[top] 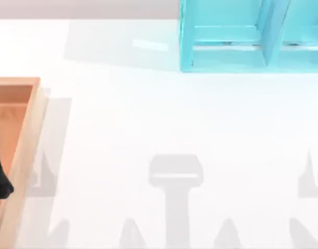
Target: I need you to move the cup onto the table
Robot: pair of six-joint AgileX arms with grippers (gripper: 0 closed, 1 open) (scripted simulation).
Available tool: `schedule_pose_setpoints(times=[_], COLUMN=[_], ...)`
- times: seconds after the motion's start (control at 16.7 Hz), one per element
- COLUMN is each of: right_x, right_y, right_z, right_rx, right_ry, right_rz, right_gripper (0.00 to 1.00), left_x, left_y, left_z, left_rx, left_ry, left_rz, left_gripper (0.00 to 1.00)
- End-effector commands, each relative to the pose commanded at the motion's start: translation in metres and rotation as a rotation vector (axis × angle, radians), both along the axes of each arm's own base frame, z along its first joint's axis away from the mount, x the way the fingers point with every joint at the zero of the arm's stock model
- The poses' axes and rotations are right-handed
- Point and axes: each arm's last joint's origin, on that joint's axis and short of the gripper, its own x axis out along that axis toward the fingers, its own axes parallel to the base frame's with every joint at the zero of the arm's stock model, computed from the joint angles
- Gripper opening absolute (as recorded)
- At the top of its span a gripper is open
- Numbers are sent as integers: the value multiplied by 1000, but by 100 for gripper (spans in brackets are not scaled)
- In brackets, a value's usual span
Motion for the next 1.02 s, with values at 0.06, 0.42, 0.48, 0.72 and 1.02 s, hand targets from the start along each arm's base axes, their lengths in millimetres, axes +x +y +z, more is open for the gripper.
schedule_pose_setpoints(times=[0.06, 0.42, 0.48, 0.72, 1.02], right_x=[0, 0, 0, 0, 0], right_y=[0, 0, 0, 0, 0], right_z=[0, 0, 0, 0, 0], right_rx=[0, 0, 0, 0, 0], right_ry=[0, 0, 0, 0, 0], right_rz=[0, 0, 0, 0, 0], right_gripper=[100, 100, 100, 100, 100], left_x=[0, 3, 5, 24, 64], left_y=[0, 3, 5, 13, 30], left_z=[0, 19, 26, 53, 80], left_rx=[0, 32, 43, 78, 89], left_ry=[0, 160, 224, 545, 976], left_rz=[0, 28, 35, 59, 63], left_gripper=[100, 100, 100, 100, 100])
